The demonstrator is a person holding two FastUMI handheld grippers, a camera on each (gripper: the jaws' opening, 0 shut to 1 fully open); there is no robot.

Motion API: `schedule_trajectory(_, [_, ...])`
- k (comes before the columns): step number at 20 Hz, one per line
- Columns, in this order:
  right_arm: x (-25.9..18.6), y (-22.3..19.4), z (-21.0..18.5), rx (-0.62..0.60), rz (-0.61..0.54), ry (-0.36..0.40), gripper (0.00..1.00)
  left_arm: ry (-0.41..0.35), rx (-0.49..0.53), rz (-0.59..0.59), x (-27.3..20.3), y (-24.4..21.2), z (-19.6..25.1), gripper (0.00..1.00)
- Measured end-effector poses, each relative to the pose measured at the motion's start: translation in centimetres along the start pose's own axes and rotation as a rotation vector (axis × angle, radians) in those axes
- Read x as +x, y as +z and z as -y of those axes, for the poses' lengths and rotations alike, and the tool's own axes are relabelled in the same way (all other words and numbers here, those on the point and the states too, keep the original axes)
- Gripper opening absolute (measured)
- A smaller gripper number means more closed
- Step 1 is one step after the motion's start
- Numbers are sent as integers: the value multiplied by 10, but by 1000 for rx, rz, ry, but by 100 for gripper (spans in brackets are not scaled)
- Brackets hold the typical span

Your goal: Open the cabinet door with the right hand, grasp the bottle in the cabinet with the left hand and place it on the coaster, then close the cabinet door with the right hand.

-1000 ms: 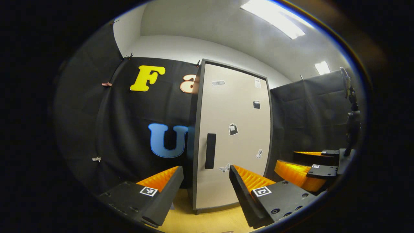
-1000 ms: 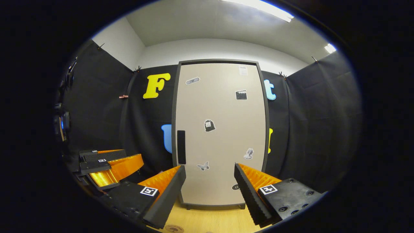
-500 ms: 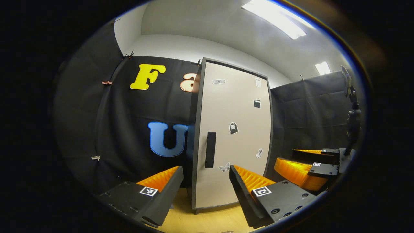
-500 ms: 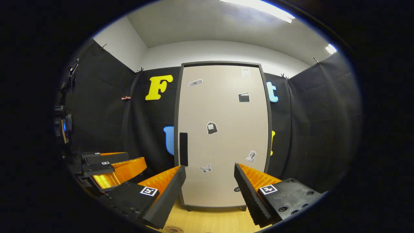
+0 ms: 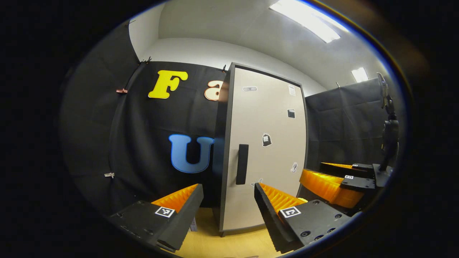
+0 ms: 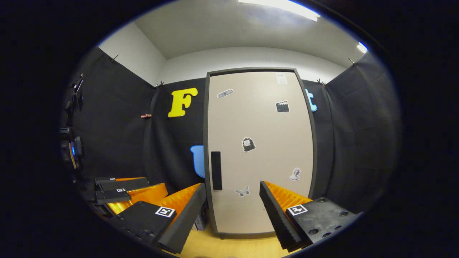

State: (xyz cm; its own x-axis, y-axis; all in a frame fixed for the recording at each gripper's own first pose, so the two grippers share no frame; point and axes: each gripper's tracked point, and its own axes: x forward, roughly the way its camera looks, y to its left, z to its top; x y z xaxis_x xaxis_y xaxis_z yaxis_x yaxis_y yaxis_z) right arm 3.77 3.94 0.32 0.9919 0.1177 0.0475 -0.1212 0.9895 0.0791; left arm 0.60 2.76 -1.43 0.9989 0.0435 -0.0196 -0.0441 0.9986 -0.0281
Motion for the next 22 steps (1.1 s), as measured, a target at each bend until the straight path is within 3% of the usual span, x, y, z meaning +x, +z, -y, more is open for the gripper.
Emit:
schedule_trajectory(11, [101,-33,-40,-59,-9,37,98,92,0,-27,-8,-11,-69,91])
schedule_trajectory(22, [174,-61,-44,-100,-22,-31,92,146,-14,-76,0,-34,-119,91])
